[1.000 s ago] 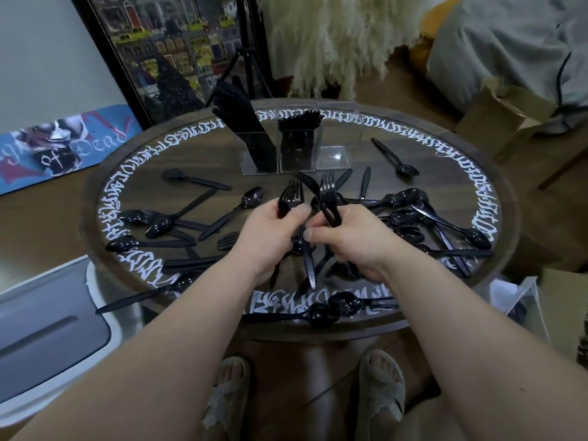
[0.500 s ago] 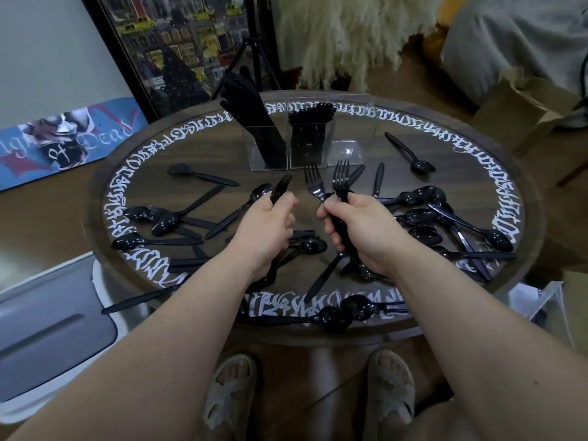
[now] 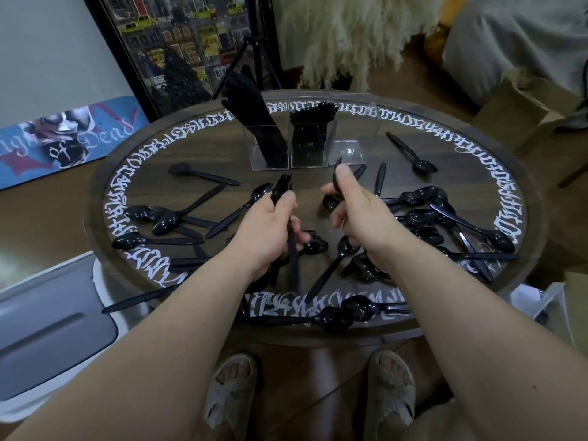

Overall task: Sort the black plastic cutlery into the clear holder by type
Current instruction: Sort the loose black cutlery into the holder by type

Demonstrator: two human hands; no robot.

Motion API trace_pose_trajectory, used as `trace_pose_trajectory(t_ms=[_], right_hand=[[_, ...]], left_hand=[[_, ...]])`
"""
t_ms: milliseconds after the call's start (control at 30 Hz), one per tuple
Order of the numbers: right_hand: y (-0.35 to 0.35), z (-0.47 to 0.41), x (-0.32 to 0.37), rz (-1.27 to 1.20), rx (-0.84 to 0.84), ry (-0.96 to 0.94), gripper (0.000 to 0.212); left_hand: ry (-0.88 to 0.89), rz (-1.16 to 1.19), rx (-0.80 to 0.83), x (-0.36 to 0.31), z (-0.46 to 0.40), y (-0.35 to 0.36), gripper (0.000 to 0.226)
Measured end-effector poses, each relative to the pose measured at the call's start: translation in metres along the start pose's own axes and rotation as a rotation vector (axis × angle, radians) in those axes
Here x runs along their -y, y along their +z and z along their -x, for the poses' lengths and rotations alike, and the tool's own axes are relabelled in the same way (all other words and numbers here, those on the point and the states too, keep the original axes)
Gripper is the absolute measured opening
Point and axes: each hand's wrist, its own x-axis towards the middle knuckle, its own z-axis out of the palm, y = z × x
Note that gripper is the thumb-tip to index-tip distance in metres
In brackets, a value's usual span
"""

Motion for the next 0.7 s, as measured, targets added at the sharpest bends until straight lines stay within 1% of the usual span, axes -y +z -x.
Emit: trace_pose_trajectory(t_ms=[33,67,133,200,267,333,400,500,633,700], right_hand=[[0.0,-0.001,0.002,-0.034,0.009,0.0,0.054],[0.001,-0.003,0.002,-0.051,0.006,-0.013,0.052],[0.007,-0.007,-0.001,-0.075,-0.015,-0.036,0.038],[0.011,-0.008,-0.005,-0.146,0.001,-0.031,0.026],[0.013,-0.008,-0.007,-0.254,0.047,-0.006,0.024],[0.012,-0.007,-0.008,-0.294,0.089,0.01,0.022],[0.011,-0.005,-0.008,-0.281,0.112,0.02,0.02],[0.011,-0.005,-0.008,-0.287,0.113,0.038,0.02],[0.011,-0.003,-0.007,-0.295,0.158,0.005,0.02],[0.01,-0.003,-0.009,-0.199,0.126,-0.049,0.018]], left_hand=[[0.017,-0.029,0.009,0.0,0.0,0.0,0.024],[0.04,-0.063,0.016,0.0,0.0,0.0,0.024],[0.067,-0.104,0.025,0.0,-0.001,0.0,0.019],[0.048,-0.06,0.022,-0.003,-0.001,0.001,0.011],[0.035,-0.028,0.014,-0.005,0.0,0.002,0.009],[0.047,-0.064,0.023,-0.002,-0.001,0.001,0.017],[0.049,-0.085,0.043,-0.001,0.0,0.001,0.024],[0.046,-0.047,0.103,-0.003,0.002,0.002,0.031],[0.155,-0.262,0.102,0.0,0.001,0.001,0.023],[0.174,-0.342,0.078,0.001,0.0,0.0,0.025]])
